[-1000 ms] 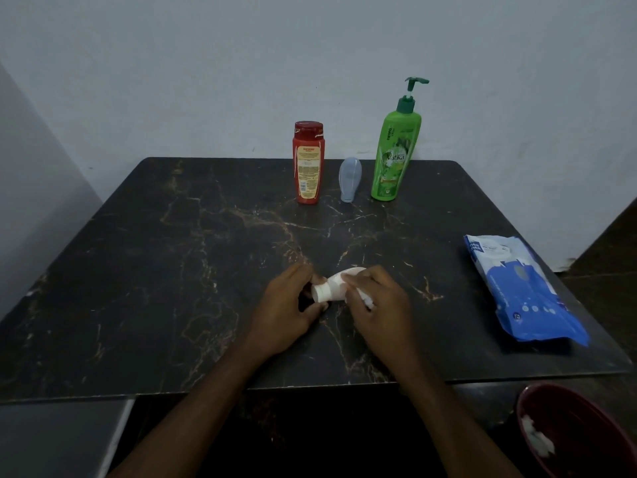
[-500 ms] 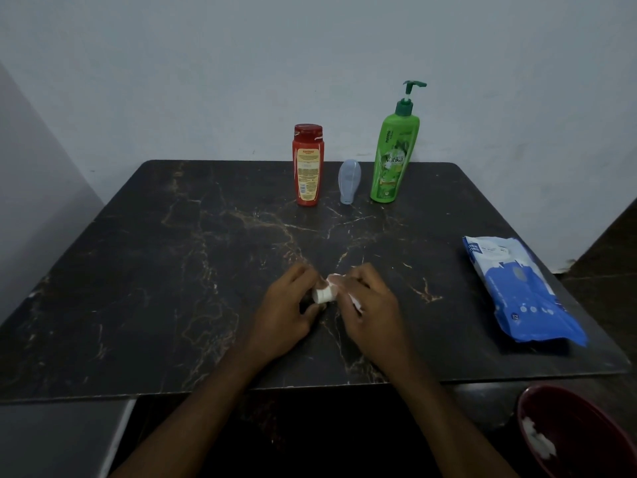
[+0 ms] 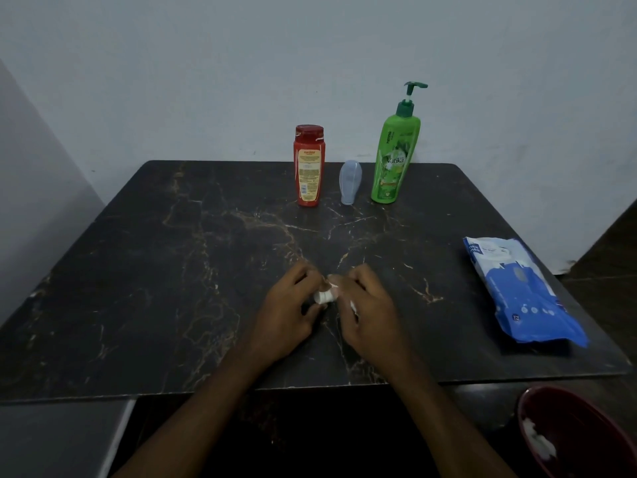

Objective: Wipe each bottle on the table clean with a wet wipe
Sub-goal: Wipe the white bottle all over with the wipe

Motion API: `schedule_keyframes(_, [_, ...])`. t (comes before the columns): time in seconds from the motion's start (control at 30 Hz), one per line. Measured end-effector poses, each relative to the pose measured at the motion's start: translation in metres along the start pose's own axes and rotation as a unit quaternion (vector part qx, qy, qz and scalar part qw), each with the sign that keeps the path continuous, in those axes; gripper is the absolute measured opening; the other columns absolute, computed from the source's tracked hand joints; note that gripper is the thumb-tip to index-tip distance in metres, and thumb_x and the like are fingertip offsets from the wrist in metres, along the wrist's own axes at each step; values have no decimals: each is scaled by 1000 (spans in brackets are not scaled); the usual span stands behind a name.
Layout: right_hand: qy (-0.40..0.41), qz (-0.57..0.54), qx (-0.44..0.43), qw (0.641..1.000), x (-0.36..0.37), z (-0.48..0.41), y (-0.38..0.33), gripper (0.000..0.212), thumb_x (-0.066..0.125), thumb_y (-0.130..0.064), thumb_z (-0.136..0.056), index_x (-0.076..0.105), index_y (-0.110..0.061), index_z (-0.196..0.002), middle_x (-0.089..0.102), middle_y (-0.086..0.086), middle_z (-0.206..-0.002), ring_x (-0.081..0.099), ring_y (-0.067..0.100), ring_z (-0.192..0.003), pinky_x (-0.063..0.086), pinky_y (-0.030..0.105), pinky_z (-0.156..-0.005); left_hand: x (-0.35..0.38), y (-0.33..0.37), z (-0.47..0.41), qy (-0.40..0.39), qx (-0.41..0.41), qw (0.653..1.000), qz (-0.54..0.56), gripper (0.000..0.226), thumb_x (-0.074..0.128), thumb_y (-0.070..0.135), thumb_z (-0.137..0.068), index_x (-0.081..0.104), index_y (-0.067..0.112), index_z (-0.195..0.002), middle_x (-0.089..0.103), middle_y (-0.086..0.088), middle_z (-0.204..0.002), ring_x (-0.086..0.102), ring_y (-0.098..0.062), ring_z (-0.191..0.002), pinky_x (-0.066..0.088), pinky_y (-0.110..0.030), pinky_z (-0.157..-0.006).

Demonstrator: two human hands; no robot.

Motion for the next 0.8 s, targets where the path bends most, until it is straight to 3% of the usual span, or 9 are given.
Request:
schedule_keyframes(0.13, [27,68,15,997,-6,0,5,23,50,-13,-97,66,-13,-113,46,-1,-95,46,14,-80,45,30,-65,-1,2,0,3,4,1000,0,26,78,1,-80,66,9,-102,59,1,-110,61,-16,-96,53,-36,-78])
schedule_keyframes(0.2, [59,71,82,992,-15,2,22,23,51,-12,-96,67,-15,-112,47,-3,-96,47,13,-79,44,26,-65,-2,3,0,4,3,1000,-4,27,77,1,-80,66,10,-102,59,1,-111,61,-15,-96,52,-35,-78])
schedule_keyframes(0.3, [91,49,206,973,-25,9,52,23,54,-13,-96,69,-19,-113,50,-5,-98,48,6,-79,36,10,-66,-3,1,0,7,-3,1000,-8,29,78,1,-78,66,11,-103,59,2,-112,60,-14,-96,51,-32,-78])
schedule_keyframes(0.43, [98,-22,293,951,-26,15,74,22,56,-17,-96,71,-22,-112,61,-5,-105,57,6,-92,35,7,-71,-2,-3,0,5,-11,1000,-6,32,79,2,-78,65,14,-104,58,5,-113,59,-12,-96,51,-32,-79])
schedule_keyframes(0.53, [113,-32,238,964,-29,10,56,21,57,-17,-96,70,-25,-111,60,-8,-103,58,4,-92,39,5,-76,-1,-2,0,-1,-12,1000,-12,33,80,4,-79,65,16,-105,56,7,-114,58,-10,-96,52,-31,-80])
schedule_keyframes(0.63, [62,-41,94,993,-13,4,19,23,55,-8,-97,67,-13,-115,54,-3,-101,56,9,-82,48,20,-71,0,-1,0,-7,-6,1000,-15,31,78,2,-79,65,14,-104,56,6,-113,58,-10,-96,51,-29,-79])
schedule_keyframes(0.7, [11,-2,23,1000,-1,3,3,25,51,-12,-99,64,-12,-120,49,-3,-98,51,12,-77,48,29,-63,2,-2,1,-13,-9,1000,-19,31,77,1,-80,64,15,-105,55,7,-113,57,-8,-94,50,-26,-77])
schedule_keyframes(0.8, [12,36,15,999,-1,4,8,27,51,-15,-98,63,-15,-122,48,-4,-99,50,12,-79,48,32,-63,2,-2,0,-13,-9,1000,-21,31,76,1,-80,64,16,-105,55,9,-113,55,-3,-91,48,-20,-75])
Point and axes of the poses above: each hand's wrist, its own z-axis away from the middle knuckle, its own x-axis out of the palm, y = z × x, the point moved 9 cm from there along -z, towards the middle knuckle
